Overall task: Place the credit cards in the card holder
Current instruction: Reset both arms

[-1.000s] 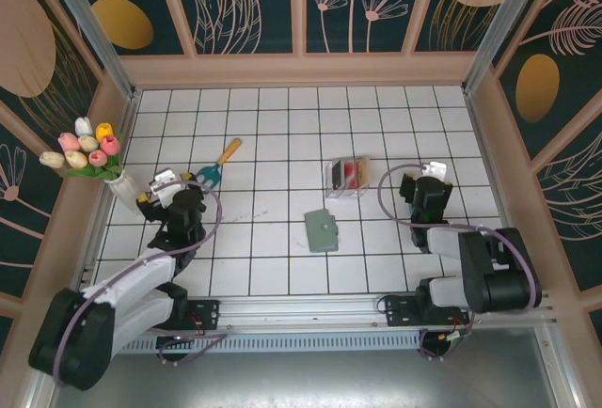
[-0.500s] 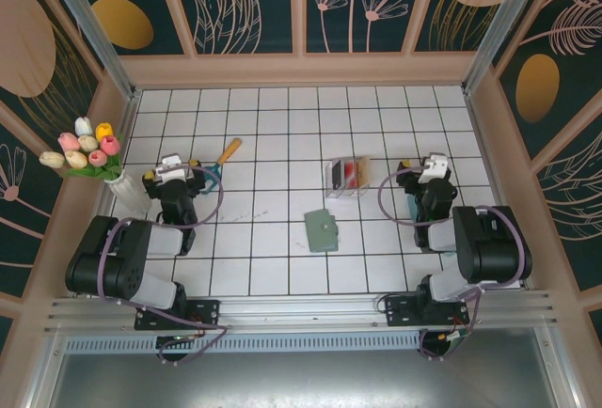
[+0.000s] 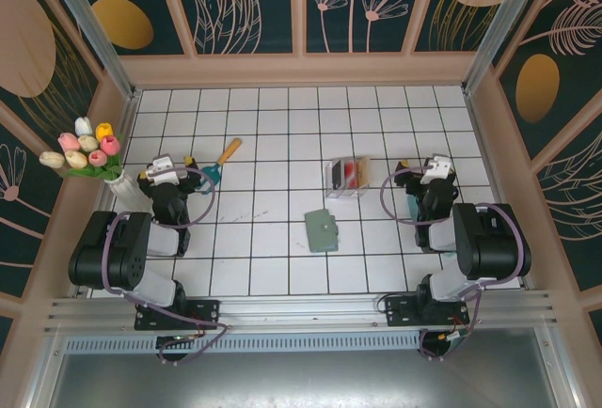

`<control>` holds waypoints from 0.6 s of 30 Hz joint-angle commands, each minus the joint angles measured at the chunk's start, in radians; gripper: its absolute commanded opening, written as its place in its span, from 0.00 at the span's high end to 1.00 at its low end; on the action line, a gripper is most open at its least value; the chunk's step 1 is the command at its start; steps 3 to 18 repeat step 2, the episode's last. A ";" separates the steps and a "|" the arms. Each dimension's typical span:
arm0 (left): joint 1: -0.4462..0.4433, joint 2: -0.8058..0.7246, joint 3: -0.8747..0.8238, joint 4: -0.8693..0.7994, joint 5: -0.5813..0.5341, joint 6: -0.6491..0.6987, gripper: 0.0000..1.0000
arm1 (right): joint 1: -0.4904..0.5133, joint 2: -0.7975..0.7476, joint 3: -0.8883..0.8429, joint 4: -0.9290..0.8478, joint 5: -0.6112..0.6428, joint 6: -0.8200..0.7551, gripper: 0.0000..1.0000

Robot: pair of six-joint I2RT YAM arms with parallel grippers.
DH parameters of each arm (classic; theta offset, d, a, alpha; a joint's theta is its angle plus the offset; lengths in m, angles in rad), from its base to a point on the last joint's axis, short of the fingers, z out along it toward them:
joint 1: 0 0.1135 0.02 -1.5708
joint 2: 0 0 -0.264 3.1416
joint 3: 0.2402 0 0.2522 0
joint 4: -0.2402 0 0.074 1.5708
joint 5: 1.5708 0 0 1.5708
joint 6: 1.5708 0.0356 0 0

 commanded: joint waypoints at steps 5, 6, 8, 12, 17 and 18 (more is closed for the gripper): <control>0.006 -0.006 -0.001 0.047 0.014 -0.018 0.01 | -0.010 0.003 0.017 0.048 -0.025 0.014 0.01; 0.006 -0.006 -0.001 0.047 0.014 -0.018 0.01 | -0.010 0.003 0.017 0.048 -0.025 0.014 0.01; 0.006 -0.006 -0.001 0.047 0.014 -0.018 0.01 | -0.010 0.003 0.017 0.048 -0.025 0.014 0.01; 0.006 -0.006 -0.001 0.047 0.014 -0.018 0.01 | -0.010 0.003 0.017 0.048 -0.025 0.014 0.01; 0.006 -0.006 -0.001 0.047 0.014 -0.018 0.01 | -0.010 0.003 0.017 0.048 -0.025 0.014 0.01; 0.006 -0.006 -0.001 0.047 0.014 -0.018 0.01 | -0.010 0.003 0.017 0.048 -0.025 0.014 0.01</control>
